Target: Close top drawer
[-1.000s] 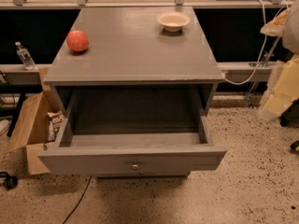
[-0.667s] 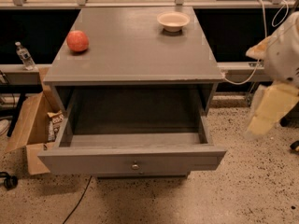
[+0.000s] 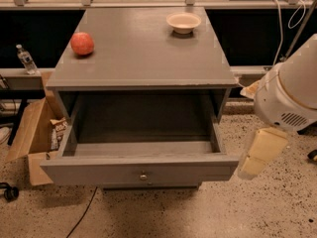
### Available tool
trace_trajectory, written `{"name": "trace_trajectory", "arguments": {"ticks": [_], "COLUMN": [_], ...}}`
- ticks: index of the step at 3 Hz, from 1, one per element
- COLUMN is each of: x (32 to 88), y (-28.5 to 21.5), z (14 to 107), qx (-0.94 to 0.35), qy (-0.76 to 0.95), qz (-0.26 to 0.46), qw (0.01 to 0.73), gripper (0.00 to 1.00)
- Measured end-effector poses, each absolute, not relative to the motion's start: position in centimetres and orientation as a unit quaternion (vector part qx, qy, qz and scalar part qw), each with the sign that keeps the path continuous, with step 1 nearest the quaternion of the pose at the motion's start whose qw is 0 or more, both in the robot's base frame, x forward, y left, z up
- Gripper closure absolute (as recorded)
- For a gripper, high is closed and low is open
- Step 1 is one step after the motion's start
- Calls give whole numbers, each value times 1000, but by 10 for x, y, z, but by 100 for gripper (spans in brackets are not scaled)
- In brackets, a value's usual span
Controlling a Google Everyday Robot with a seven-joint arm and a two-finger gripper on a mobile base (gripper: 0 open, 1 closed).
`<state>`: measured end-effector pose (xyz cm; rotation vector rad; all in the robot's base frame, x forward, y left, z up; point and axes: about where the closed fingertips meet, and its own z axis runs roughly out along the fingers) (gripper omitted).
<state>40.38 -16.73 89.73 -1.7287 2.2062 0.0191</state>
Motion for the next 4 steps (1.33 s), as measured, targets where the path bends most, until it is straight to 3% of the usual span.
{"name": "trace_trajectory", "arguments": {"ticks": [3,4], "x": [369,369], "y": [-122,-122], "z": [785,785], "qx": [-668,-668], "qy": [732,732], "qz": [81,80], "qw": [108,108], "gripper": [0,0]}}
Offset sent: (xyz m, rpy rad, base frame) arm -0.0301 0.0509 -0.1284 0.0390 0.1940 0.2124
